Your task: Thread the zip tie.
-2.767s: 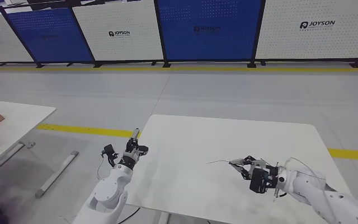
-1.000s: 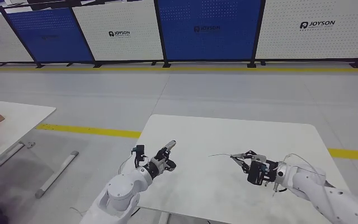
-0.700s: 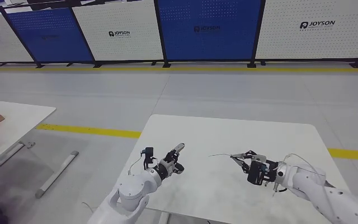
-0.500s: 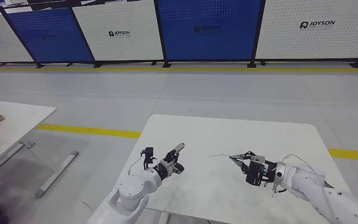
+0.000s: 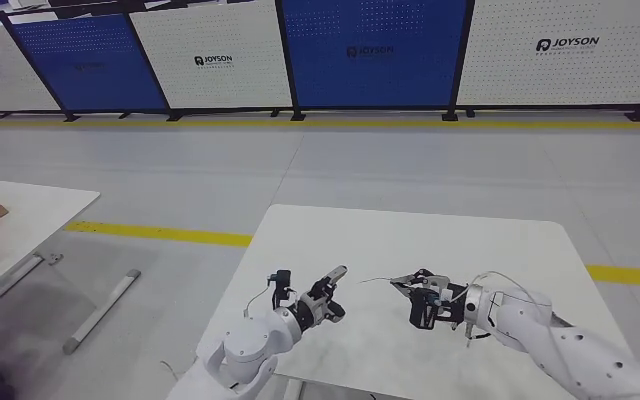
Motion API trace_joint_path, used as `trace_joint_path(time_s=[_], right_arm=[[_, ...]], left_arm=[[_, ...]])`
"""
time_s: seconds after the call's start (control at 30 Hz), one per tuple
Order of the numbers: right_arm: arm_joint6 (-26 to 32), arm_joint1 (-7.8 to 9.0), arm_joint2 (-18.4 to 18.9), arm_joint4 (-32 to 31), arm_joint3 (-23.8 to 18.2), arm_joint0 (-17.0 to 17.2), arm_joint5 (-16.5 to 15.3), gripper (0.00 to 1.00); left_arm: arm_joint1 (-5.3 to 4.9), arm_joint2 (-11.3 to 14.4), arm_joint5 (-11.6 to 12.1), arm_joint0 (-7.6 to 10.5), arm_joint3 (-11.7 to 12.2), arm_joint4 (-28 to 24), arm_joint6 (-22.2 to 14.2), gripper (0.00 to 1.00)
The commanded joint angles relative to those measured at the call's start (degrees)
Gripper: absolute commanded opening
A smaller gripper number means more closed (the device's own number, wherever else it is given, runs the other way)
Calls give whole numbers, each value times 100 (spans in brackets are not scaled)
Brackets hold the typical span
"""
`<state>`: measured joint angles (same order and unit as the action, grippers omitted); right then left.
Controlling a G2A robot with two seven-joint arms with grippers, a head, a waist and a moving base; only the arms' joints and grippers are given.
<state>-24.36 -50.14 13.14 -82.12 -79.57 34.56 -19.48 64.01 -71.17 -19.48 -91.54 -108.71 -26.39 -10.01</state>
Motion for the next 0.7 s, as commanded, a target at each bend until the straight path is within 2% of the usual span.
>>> trace_joint_path(time_s=[0.0, 0.23, 0.3, 0.37, 0.47, 0.6, 0.67], right_arm=[[-1, 2, 1, 0, -1, 1, 0, 0], [-1, 2, 1, 0, -1, 1, 0, 0], [-1, 2, 1, 0, -1, 1, 0, 0], [-1, 2, 1, 0, -1, 1, 0, 0], [-1, 2, 1, 0, -1, 1, 0, 0], [-1, 2, 1, 0, -1, 1, 0, 0], [-1, 2, 1, 0, -1, 1, 0, 0]], left_arm=[[-1, 22, 0, 26, 31, -26, 17, 100], [2, 41, 19, 25, 23, -67, -32, 100], [-4, 53, 0, 17, -57, -330, -430, 100], [-6, 34, 0, 6, -105, -585, -534, 100], [1, 151, 0, 81, -132, -929, -361, 100], [19, 476, 0, 391, 95, -1488, 110, 100], [13, 720, 0, 680, 362, -1729, 275, 100]])
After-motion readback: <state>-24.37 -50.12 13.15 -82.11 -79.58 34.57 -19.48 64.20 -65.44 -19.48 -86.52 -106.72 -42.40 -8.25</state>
